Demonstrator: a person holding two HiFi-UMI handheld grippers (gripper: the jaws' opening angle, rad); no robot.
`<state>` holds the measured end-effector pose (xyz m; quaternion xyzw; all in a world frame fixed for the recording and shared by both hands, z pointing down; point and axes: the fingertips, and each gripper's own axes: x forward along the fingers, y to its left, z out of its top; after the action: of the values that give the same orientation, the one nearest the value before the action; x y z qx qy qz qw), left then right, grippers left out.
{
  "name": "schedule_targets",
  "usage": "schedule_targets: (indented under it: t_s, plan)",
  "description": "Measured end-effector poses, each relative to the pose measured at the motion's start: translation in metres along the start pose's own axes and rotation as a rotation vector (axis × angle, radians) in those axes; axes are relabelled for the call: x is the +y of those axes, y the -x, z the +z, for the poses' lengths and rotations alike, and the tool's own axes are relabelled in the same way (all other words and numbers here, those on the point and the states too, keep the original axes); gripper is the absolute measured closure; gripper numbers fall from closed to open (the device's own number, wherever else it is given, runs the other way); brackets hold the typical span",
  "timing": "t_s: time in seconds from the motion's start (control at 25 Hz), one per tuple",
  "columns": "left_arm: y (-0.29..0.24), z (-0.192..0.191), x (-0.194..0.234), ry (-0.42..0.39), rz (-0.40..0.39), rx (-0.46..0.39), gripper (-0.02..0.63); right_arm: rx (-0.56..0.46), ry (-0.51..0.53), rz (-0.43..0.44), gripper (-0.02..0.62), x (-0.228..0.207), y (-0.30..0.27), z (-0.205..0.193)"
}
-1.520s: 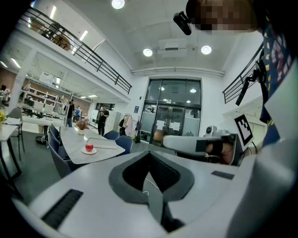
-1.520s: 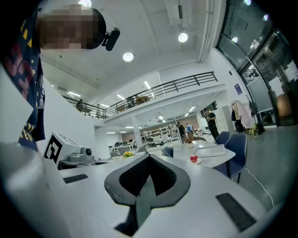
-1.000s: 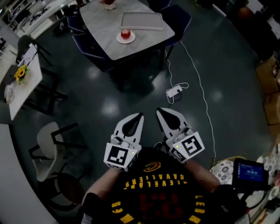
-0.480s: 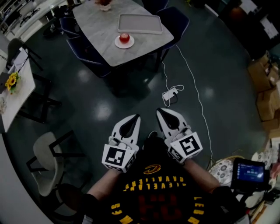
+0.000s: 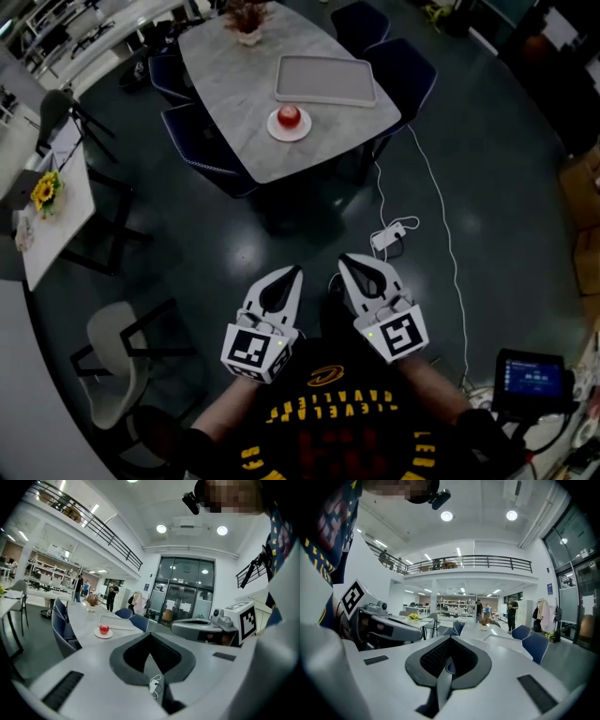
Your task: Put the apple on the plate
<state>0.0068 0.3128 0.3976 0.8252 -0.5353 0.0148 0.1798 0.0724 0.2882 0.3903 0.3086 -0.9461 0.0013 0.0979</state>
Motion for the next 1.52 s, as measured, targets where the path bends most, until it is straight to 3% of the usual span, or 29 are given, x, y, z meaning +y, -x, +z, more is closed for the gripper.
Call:
schedule_targets:
  t_s: [0.24,0.36,0.44,0.64,0.76,0.84,0.92,1.04,1.28,1.52]
  plan:
    - [-0.072,0.017,0.02,-0.015,0.032,0.02,0.604,-0.006,0.114,0.1,0.597,-0.062,-0.034,0.005]
    - [-0.121,0.028,0.028,-0.021,0.048,0.033,0.604,-0.042,-0.01,0.124,0.597,-0.111,-0.052,0.002]
    - [-0.128,0.031,0.035,0.004,0.051,0.031,0.604,-0.044,-0.107,0.134,0.597,-0.121,-0.06,-0.001]
    - [-0.112,0.035,0.082,0.136,0.115,-0.015,0.604,-0.025,-0.212,0.143,0.597,-0.119,-0.077,-0.001]
    - [-0.14,0.029,0.115,0.21,0.174,0.013,0.601,0.017,-0.264,0.135,0.597,-0.158,-0.102,-0.018]
    - [-0.166,0.022,0.141,0.249,0.21,0.038,0.564,0.05,-0.309,0.132,0.597,-0.19,-0.127,-0.036]
    - [-0.179,0.014,0.169,0.268,0.235,0.061,0.53,0.087,-0.373,0.117,0.595,-0.207,-0.151,-0.054]
    - [-0.191,0.004,0.205,0.283,0.237,0.097,0.498,0.144,-0.478,0.08,0.475,-0.219,-0.184,-0.08]
    - [-0.233,-0.007,0.262,0.277,0.191,0.2,0.499,0.226,-0.492,-0.001,0.476,-0.243,-0.235,-0.102]
    - [-0.271,-0.038,0.315,0.358,0.167,0.336,0.499,0.331,-0.542,-0.091,0.476,-0.26,-0.273,-0.142]
